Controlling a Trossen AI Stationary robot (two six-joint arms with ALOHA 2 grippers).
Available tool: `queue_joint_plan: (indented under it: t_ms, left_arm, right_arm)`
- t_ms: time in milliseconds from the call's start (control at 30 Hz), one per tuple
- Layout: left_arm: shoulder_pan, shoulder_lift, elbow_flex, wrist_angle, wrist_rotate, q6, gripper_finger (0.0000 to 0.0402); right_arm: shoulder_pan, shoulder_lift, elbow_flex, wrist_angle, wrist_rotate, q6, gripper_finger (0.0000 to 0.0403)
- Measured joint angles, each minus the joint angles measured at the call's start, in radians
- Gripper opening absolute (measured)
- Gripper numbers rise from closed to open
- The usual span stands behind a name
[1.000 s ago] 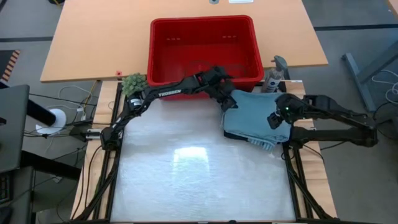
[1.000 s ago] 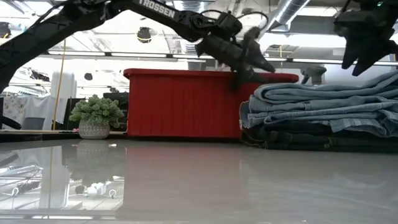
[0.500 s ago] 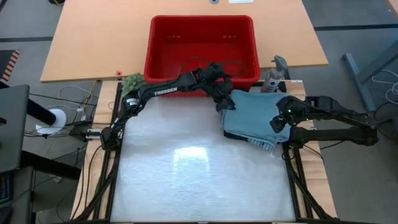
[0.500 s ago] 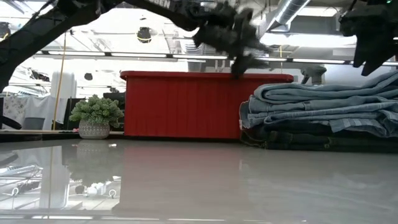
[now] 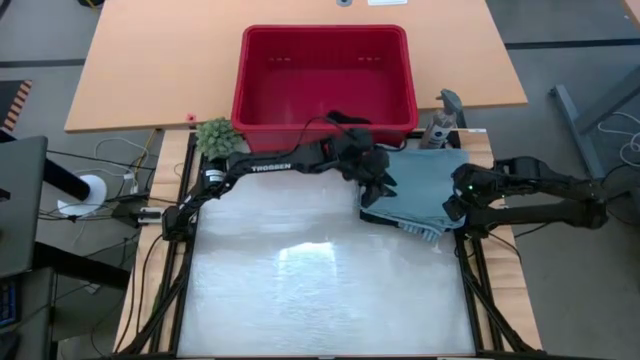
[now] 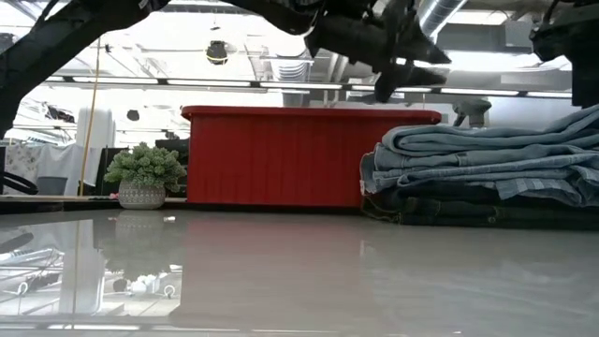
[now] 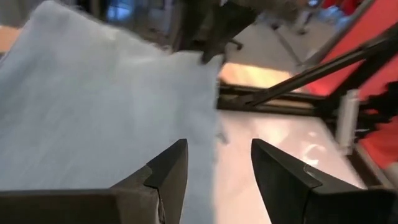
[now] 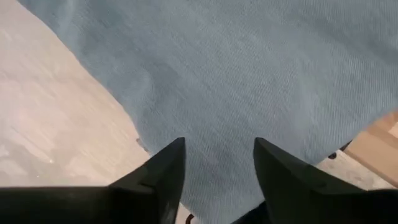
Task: Fold Laundry from Bin
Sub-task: Stack the folded blue pants on top of the folded blue polo shirt, then fold the black boxer short
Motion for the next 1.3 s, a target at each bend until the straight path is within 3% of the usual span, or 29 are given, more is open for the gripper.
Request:
queue_joint_plan:
  t_ms: [200, 433, 533, 600, 767, 900, 1100, 1167, 1300]
  left_arm:
    - [0.004, 0.001, -0.083, 0.073, -0.056, -0.025, 0.0122]
    - [0.003, 0.003, -0.183, 0.156, -0.047, -0.106, 0.0020]
    - [0.003, 0.002, -0.199, 0.163, 0.014, -0.150, 0.0006]
    - [-0.001, -0.004, -0.193, 0.166, 0.079, -0.167, 0.0005]
    - [-0.022, -0.099, -0.158, 0.224, 0.129, -0.213, 0.0001]
    - [-0.020, -0.169, -0.127, 0.215, 0.133, -0.244, 0.0000]
    - [0.018, -0.318, -0.110, 0.192, 0.127, -0.220, 0.0000]
    - [0.041, -0.374, -0.109, 0.112, 0.091, -0.164, 0.0000]
    - [0.111, -0.466, -0.112, -0.066, -0.111, 0.003, 0.0000]
  right_arm:
    - [0.042, 0.000, 0.000, -0.001, 0.001, 0.029, 0.0130]
    - [0.064, 0.007, 0.000, -0.005, 0.005, 0.022, 0.0042]
    - [0.064, 0.004, 0.000, 0.002, 0.005, 0.022, 0.0018]
    - [0.064, -0.001, 0.000, 0.003, 0.005, 0.004, 0.0014]
    - [0.064, -0.009, 0.016, 0.003, 0.007, -0.016, 0.0037]
    - [0.064, -0.010, 0.071, 0.004, 0.007, -0.057, 0.0046]
    - [0.064, -0.009, 0.222, 0.034, 0.026, -0.095, 0.0025]
    - [0.064, -0.009, 0.281, 0.089, 0.044, -0.121, 0.0020]
    - [0.061, 0.008, 0.381, 0.308, 0.136, -0.243, 0.0021]
